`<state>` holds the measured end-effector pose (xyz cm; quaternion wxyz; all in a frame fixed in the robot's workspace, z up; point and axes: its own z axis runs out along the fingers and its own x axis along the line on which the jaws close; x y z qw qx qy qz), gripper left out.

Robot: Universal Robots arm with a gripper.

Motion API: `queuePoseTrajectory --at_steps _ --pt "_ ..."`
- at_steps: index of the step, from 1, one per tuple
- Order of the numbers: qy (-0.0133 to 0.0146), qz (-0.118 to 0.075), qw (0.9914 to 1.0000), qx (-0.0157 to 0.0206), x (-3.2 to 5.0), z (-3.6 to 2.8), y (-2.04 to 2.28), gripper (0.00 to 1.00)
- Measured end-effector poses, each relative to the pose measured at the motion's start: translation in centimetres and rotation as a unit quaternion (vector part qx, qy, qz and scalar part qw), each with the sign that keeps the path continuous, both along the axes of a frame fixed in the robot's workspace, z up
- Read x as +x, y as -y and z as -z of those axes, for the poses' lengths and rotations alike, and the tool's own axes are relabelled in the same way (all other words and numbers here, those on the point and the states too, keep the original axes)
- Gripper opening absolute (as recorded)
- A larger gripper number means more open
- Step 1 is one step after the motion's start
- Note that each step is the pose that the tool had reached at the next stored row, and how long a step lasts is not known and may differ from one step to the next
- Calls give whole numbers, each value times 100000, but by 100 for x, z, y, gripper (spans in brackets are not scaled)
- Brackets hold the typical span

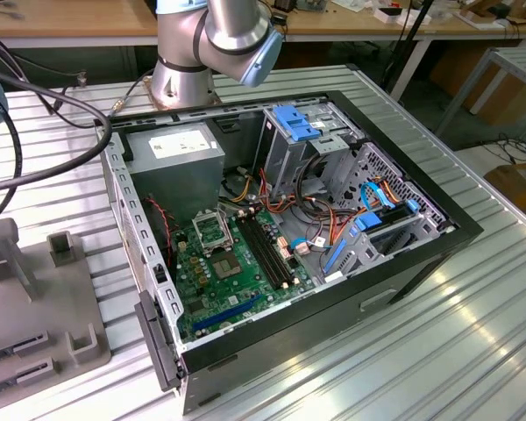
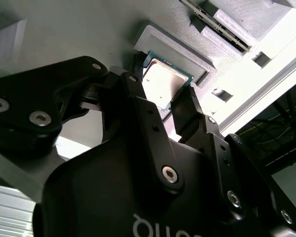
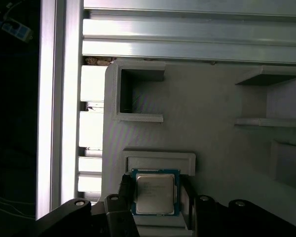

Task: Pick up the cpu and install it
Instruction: 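Pick up the cpu and move it towards the insertion slot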

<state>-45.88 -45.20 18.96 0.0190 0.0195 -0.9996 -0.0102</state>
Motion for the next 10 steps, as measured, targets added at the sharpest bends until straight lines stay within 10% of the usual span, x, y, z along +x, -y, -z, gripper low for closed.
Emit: queuePoseTrajectory --at_steps 10 --pt "-116 351 99999 10 22 1 0 51"
